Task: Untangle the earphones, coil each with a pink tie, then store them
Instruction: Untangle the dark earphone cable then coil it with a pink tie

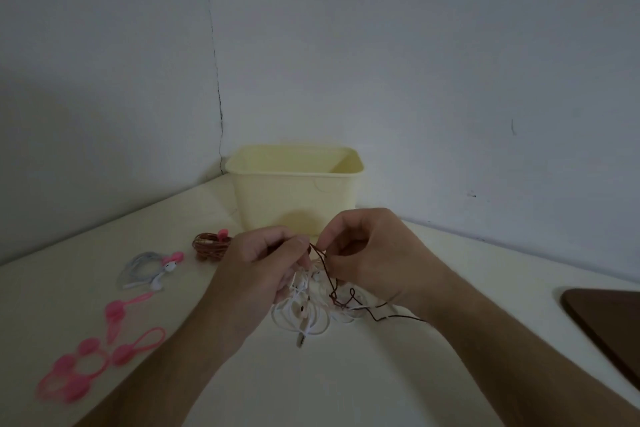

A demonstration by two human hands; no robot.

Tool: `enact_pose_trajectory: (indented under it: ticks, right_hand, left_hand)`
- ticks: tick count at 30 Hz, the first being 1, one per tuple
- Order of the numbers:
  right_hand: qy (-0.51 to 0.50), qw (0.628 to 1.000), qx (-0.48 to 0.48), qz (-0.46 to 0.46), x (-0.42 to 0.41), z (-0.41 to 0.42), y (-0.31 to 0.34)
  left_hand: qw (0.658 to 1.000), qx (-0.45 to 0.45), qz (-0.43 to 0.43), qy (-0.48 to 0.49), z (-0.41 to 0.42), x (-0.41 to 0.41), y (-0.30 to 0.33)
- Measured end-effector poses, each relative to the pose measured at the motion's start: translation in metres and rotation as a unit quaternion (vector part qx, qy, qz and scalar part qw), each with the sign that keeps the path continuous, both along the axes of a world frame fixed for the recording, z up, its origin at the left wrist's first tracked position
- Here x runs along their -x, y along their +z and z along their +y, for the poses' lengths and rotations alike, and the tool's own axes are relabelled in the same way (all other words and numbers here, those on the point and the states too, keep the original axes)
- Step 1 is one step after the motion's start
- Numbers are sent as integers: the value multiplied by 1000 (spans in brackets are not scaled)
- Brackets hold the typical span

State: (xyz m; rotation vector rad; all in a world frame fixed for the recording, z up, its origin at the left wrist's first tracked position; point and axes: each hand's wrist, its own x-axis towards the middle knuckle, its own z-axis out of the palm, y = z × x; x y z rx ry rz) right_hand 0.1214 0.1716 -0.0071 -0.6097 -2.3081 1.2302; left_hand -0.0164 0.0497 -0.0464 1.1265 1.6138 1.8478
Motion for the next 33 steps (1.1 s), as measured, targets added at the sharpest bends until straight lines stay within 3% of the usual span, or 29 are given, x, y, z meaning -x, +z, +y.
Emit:
enact_pose_trajectory:
  ticks: [6, 12, 18, 25, 33]
  right_hand:
    - [63, 990, 125, 0, -5, 6, 7]
    - [123, 977, 171, 22, -9, 8, 12]
    - [118, 953, 261, 105, -11, 9, 15]
    - [142, 896, 369, 203, -19, 25, 22]
    - [168, 851, 412, 279, -24, 35, 27]
  left_hand:
    - [996, -11, -22, 81, 1, 7, 0]
    - [995, -6, 10, 95, 1, 8, -2]
    - [993, -10, -8, 115, 1, 9, 0]
    - [993, -19, 8, 114, 1, 7, 0]
    - [986, -58, -7, 157, 1, 11, 2]
